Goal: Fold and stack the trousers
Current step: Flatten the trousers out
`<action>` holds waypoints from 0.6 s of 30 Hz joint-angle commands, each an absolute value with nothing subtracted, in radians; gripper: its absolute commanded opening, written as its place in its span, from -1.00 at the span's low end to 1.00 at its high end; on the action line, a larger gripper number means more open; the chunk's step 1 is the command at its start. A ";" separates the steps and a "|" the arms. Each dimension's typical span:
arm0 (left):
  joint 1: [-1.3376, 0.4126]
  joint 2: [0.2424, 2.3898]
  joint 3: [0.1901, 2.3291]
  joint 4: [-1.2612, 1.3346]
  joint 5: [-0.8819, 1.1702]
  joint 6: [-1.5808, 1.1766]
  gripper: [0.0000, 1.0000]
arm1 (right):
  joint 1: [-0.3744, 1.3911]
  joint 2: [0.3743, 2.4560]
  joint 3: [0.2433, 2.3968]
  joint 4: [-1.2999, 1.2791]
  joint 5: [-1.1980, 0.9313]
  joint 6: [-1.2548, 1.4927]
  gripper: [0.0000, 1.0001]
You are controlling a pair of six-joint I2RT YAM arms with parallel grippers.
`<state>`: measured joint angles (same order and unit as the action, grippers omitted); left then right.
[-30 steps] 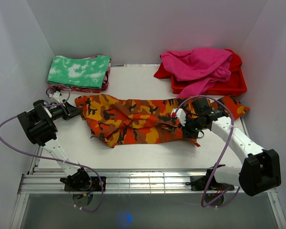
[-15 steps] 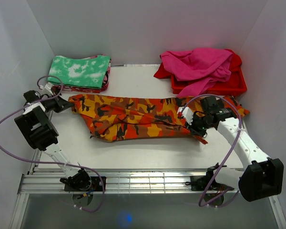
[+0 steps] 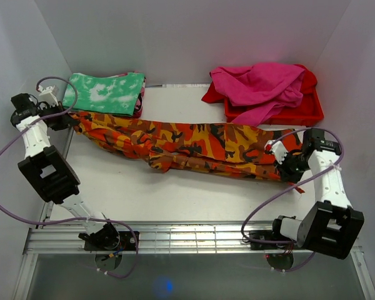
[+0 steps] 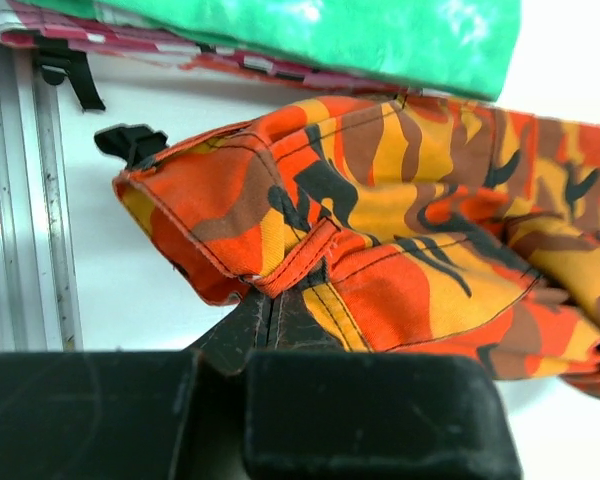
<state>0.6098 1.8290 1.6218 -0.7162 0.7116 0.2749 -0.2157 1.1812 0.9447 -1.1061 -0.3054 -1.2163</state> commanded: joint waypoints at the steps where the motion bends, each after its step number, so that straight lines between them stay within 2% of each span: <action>1: 0.585 1.848 1.703 -0.721 0.511 0.411 -1.00 | -0.310 1.278 1.023 -1.241 -0.167 -1.442 -0.85; 7: 0.497 1.962 1.816 -0.730 0.350 0.426 -1.00 | -0.344 1.505 1.193 -1.270 -0.210 -1.388 -0.85; 11: 0.499 2.048 1.916 -0.765 0.258 0.460 -1.00 | -0.441 1.659 1.331 -1.287 -0.170 -1.411 -0.84; 14: 0.502 2.065 1.910 -0.765 0.278 0.494 -1.00 | -0.459 1.724 1.339 -1.255 -0.132 -1.384 -0.81; 18: 0.486 2.059 1.873 -0.790 0.334 0.514 -1.00 | -0.420 1.736 1.336 -1.217 -0.230 -1.275 -0.64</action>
<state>0.4583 2.1063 1.8530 -0.8688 0.4137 0.4381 -0.4271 1.7435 1.3125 -1.2324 -0.3084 -1.2270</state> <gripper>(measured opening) 0.009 0.160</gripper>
